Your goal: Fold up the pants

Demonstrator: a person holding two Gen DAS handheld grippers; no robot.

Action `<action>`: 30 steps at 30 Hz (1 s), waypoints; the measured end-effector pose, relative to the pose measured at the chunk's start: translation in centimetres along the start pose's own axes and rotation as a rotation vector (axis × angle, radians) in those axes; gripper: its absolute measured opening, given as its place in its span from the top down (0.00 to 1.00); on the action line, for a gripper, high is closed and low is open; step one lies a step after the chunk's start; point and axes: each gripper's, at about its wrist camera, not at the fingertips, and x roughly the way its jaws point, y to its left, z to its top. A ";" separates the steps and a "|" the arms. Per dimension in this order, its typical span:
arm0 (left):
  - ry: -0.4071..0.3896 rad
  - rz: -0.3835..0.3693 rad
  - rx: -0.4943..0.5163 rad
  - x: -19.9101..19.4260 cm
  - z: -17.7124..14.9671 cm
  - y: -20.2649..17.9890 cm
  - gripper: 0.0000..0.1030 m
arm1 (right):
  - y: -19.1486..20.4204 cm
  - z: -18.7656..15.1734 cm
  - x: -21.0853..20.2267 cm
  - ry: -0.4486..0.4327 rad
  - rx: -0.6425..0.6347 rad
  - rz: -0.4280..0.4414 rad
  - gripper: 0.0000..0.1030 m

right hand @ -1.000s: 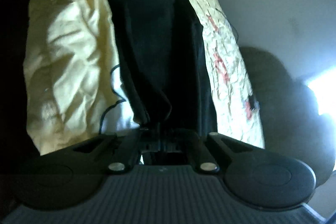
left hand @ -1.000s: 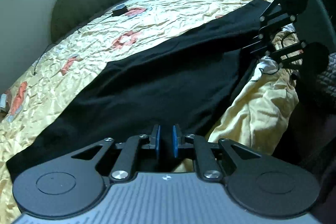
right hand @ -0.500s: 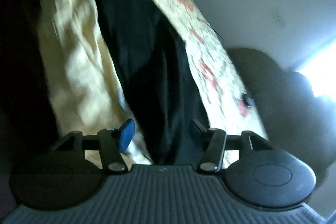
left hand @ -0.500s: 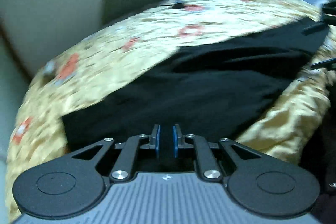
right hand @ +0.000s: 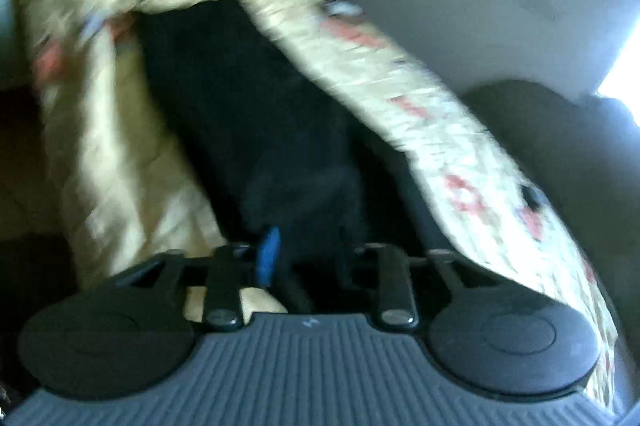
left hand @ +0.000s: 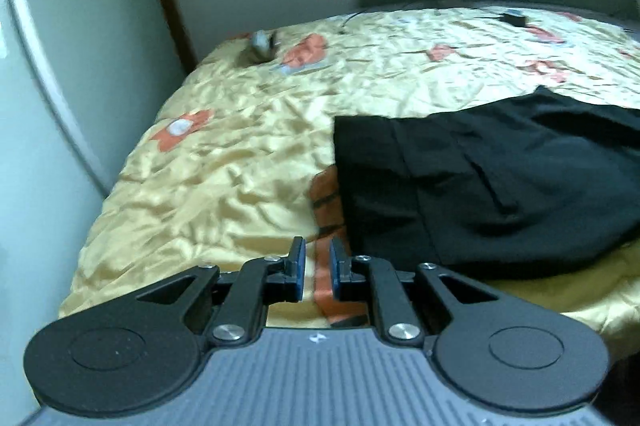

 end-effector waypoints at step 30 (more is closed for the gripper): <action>-0.039 -0.066 0.247 8.6 6.8 -6.4 0.82 | -11.0 4.6 16.4 0.178 0.555 0.138 0.61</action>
